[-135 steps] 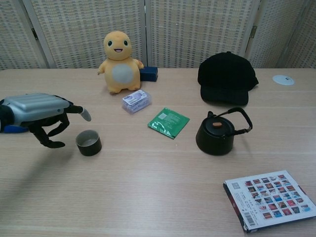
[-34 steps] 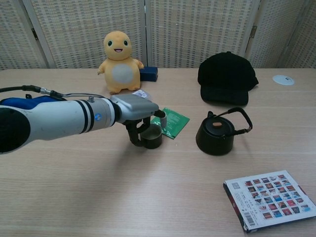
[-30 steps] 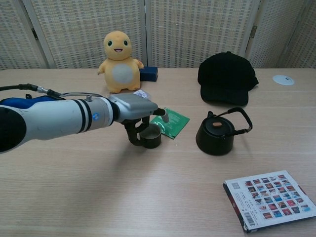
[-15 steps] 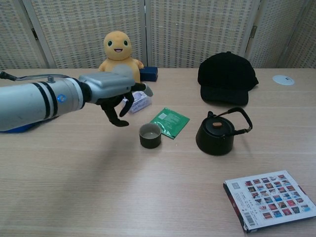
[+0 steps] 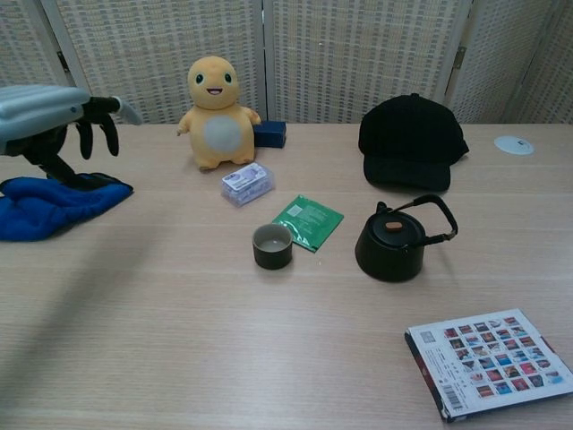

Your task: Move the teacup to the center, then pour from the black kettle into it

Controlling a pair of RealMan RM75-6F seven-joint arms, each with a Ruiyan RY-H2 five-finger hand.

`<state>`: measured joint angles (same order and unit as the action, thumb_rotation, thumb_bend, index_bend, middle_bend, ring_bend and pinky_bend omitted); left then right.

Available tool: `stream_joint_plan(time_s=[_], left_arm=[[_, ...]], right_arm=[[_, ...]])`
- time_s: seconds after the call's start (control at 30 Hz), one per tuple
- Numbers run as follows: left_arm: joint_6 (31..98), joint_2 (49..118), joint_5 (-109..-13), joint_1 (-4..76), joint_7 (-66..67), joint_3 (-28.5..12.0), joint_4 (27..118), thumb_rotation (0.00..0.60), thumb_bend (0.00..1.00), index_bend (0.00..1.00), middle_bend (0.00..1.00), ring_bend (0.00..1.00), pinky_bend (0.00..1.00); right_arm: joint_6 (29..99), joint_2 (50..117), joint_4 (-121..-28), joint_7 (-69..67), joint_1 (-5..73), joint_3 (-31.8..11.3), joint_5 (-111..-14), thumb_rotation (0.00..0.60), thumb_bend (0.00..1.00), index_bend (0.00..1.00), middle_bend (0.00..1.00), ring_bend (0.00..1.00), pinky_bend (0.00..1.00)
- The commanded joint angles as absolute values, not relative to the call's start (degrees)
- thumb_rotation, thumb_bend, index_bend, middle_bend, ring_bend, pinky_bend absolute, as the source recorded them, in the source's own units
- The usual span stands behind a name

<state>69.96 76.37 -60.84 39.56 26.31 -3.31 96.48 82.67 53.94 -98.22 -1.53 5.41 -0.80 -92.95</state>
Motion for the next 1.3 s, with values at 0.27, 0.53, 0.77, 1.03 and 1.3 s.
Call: stream_joint_plan(time_s=[0.27,0.53,0.77,1.03,1.3], left_arm=[[84.35,70.1,-70.16,27.5,21.99,0.7,101.29,0.6,0.28,0.17,0.34,0.42,0.54],[89.4,66.6,-74.05,21.49,21.85,2.22,103.28,0.6,0.28,0.17,0.34,0.42,0.5],[90.76,65.22,-76.19,18.62,21.69,1.99,105.01,0.6,0.28,0.17,0.34,0.42,0.47],[90.7,65.03,-77.8,16.49,21.98,1.37,105.55,0.6,0.28,0.19,0.34,0.42,0.47],[90.31,65.09,-78.53,14.82,21.7,0.59,105.36,0.6,0.28,0.19,0.34,0.42,0.47]], right_arm=[[76.95,54.28,-99.21,-0.58,8.65,-0.38,-92.57,0.6,0.09,0.13,0.24,0.1,0.19],[69.62,54.22,-101.26,1.45,12.63,-0.89,-89.72,0.6,0.07,0.13,0.29,0.13,0.19],[61.09,55.01,-102.8,2.33,18.32,-2.22,-86.98,0.6,0.05,0.13,0.29,0.13,0.19],[51.03,58.01,-101.47,2.2,24.4,-3.36,-81.23,0.6,0.03,0.12,0.24,0.13,0.19],[48.85,64.83,-96.25,6.72,28.38,-5.68,-75.73,0.6,0.03,0.08,0.18,0.09,0.18]])
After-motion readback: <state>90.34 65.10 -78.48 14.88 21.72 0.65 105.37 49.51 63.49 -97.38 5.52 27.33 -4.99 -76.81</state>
